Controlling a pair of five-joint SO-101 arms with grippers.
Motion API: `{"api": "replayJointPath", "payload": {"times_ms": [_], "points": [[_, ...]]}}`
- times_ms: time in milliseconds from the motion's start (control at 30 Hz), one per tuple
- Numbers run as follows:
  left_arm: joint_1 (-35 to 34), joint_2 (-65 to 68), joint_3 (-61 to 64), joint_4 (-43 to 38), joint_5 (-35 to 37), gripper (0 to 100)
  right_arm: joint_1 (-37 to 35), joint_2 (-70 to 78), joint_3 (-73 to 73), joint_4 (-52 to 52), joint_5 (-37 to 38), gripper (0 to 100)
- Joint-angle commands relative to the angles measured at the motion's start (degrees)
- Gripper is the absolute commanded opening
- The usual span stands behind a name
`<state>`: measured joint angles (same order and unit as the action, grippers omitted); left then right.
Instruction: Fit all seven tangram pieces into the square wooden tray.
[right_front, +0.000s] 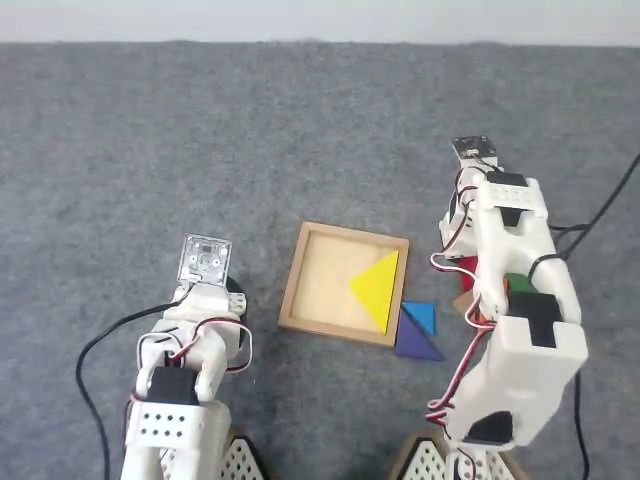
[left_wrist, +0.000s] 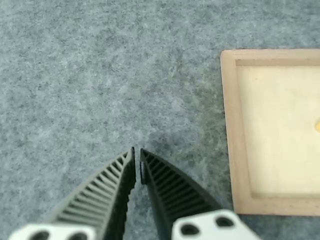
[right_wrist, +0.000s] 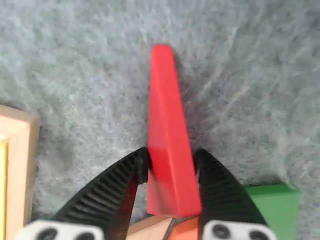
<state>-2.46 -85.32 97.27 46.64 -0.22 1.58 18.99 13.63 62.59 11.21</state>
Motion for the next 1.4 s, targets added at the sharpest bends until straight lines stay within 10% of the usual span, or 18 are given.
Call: {"api": "replayJointPath", "payload": {"times_ms": [0,333,600,1133,1367], "points": [[-0.26,-0.7,-0.48,0.09,0.26,2,-1.01,-1.45,-0.35,-0.31,0.44,12.4],[-0.26,-0.7,-0.48,0.09,0.26,2,-3.91,-8.75,-0.35,2.07,0.79,0.8],[-0.26,-0.7,-0.48,0.09,0.26,2,-19.47,-20.44,-0.44,6.2,1.49,0.8],[-0.26,-0.7,-0.48,0.09,0.26,2,-29.49,-20.53,0.0,-1.89,33.05,0.8],[-0.26,-0.7,-0.48,0.09,0.26,2,-29.41,-12.0,-0.35,-9.8,34.64,0.8]]}}
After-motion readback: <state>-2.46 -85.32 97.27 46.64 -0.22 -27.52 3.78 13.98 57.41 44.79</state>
